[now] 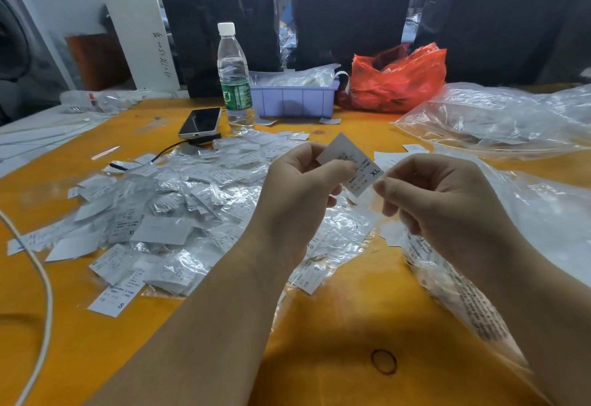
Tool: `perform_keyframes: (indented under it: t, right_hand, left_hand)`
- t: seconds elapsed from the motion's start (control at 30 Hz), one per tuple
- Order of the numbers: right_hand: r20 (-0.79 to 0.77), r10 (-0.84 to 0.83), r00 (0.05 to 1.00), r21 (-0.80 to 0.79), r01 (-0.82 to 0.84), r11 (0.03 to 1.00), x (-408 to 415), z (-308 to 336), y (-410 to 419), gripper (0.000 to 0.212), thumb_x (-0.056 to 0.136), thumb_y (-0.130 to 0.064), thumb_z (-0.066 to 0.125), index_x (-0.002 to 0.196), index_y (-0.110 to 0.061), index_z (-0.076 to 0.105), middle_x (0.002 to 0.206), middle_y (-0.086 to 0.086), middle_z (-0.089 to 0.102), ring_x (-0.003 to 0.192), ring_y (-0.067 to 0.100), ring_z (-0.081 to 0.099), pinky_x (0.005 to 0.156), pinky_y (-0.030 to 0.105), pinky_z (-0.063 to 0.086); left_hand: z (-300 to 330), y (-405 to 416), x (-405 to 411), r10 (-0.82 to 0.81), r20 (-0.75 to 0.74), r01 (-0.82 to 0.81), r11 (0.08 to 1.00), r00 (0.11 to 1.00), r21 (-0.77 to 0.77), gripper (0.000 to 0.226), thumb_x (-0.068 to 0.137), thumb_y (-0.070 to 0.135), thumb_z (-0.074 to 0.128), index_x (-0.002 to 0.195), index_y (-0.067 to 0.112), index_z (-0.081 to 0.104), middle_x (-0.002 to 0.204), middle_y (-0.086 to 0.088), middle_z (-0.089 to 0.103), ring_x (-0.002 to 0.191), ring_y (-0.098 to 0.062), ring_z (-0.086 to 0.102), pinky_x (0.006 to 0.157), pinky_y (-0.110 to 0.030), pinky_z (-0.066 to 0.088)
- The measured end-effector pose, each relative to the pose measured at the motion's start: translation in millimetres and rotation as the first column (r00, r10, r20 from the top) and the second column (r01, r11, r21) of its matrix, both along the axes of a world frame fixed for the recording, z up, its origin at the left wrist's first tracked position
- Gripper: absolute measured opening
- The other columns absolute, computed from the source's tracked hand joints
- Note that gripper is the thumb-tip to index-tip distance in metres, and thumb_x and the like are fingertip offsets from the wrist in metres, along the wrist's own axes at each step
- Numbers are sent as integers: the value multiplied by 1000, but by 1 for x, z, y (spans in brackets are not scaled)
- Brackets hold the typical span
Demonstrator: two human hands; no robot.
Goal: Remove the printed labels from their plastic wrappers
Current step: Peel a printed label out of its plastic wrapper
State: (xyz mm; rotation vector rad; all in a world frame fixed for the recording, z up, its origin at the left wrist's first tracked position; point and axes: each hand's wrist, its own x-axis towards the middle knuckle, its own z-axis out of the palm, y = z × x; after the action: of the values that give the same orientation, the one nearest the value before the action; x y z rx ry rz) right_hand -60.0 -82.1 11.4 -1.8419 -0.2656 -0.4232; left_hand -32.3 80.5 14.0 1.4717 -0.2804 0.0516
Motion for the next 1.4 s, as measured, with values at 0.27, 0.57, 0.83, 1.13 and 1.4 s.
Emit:
perform_keyframes:
  t: [0.27, 0.57, 0.83, 1.13, 1.4]
  right_hand:
    - [6, -56, 998, 34, 56, 998, 2, -1, -1, 18, 86, -15, 69, 69, -13, 66, 55, 1, 62, 44, 7, 47, 50, 24, 36]
    - [30, -4, 1000, 81, 2, 997, -1, 1, -1, 9, 83, -7, 72, 80, -3, 64, 65, 7, 68, 53, 16, 61, 50, 33, 49]
    - [-8, 61, 998, 160, -59, 985, 2, 0, -3, 4, 85, -8, 68, 85, -4, 68, 66, 8, 66, 51, 18, 54, 45, 28, 42]
    - [-84, 133, 988, 223, -111, 968, 2, 4, -4, 17, 75, -23, 68, 78, -7, 72, 65, 8, 65, 49, 15, 51, 44, 23, 40]
    - [-150, 241, 959, 218, -206, 954, 1, 6, -6, 18, 65, -29, 71, 73, -14, 77, 65, 5, 65, 53, 10, 52, 45, 21, 42]
  left_hand:
    - [-3, -3, -1, -59, 59, 59, 998, 996, 14, 8, 86, 5, 70, 86, 13, 72, 71, 0, 66, 59, -9, 55, 60, -26, 52]
    - [-4, -2, -2, -44, 124, 29, 993, 991, 116, 5, 87, 9, 70, 92, 9, 71, 73, -10, 70, 56, -12, 61, 56, -28, 54]
    - [-3, -2, -4, -94, 127, 78, 989, 987, 130, 4, 89, 7, 68, 91, 9, 70, 69, 0, 67, 56, -9, 60, 54, -25, 52]
    - [-1, 1, -1, -84, 116, 73, 993, 990, 94, 14, 90, 8, 65, 84, 18, 72, 65, 4, 65, 56, -8, 57, 53, -23, 49]
    - [-1, 0, -1, -76, 108, 68, 995, 991, 74, 16, 90, 5, 63, 81, 16, 71, 61, 7, 63, 53, -7, 54, 49, -19, 45]
